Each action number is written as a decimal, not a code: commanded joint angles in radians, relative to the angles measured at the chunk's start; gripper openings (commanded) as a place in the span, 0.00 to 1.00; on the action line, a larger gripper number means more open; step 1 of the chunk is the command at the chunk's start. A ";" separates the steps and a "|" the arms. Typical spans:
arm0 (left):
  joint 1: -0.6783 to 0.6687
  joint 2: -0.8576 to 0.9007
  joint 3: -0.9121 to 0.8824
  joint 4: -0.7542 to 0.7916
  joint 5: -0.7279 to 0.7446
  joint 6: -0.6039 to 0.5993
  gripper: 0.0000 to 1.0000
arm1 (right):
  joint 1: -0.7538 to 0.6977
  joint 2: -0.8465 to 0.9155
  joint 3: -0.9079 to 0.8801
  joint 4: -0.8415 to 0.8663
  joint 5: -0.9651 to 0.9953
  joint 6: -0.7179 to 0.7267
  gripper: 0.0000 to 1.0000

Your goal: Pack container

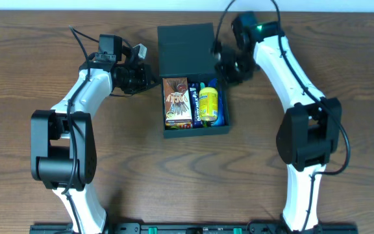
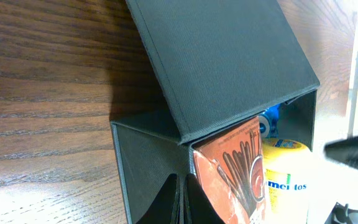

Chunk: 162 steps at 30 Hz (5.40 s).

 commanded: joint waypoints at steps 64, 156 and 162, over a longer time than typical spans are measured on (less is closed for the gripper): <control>-0.008 0.349 0.383 0.071 -0.036 -0.438 0.05 | -0.142 0.267 -0.015 0.558 -0.516 0.320 0.01; -0.420 0.161 0.571 -0.801 -0.325 0.577 0.06 | -0.426 -0.475 0.127 -0.144 -0.323 -0.268 0.01; -0.430 0.161 0.483 -0.778 -0.334 0.584 0.06 | -0.419 -0.606 0.126 -0.231 -0.320 -0.268 0.02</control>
